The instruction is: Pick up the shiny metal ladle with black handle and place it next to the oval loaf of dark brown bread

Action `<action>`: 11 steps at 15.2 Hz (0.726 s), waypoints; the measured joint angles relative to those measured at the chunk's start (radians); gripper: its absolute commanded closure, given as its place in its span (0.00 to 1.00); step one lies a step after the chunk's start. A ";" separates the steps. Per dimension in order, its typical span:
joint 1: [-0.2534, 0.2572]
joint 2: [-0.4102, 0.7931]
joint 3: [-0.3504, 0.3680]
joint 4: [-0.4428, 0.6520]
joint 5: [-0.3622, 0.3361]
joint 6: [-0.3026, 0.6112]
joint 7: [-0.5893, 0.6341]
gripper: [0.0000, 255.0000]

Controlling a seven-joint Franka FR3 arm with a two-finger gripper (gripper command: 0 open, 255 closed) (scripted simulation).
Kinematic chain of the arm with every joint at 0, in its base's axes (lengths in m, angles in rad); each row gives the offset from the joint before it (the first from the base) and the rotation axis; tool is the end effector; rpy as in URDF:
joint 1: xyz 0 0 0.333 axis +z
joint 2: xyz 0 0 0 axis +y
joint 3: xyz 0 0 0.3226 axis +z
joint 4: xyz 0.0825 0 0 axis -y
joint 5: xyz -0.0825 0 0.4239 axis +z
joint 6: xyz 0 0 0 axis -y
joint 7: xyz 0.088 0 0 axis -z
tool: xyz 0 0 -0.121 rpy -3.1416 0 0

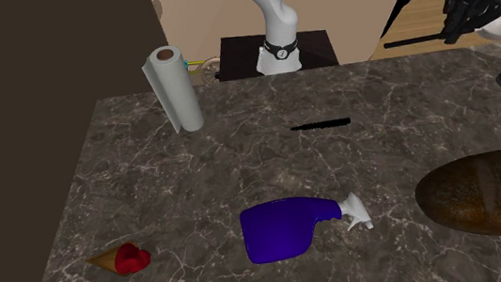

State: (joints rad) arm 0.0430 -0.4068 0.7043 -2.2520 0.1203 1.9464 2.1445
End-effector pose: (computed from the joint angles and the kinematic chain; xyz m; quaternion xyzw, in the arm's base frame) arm 0.3460 0.3538 0.4649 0.7363 -0.6727 0.0738 0.0022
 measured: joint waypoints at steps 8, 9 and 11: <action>-0.017 0.205 0.226 0.202 -0.105 -0.040 0.274 1.00; -0.017 0.222 0.242 0.209 -0.116 -0.037 0.295 1.00; -0.019 0.244 0.258 0.204 -0.132 -0.019 0.319 1.00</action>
State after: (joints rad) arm 0.0244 -0.1632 0.9625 -2.0485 -0.0121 1.9276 2.4636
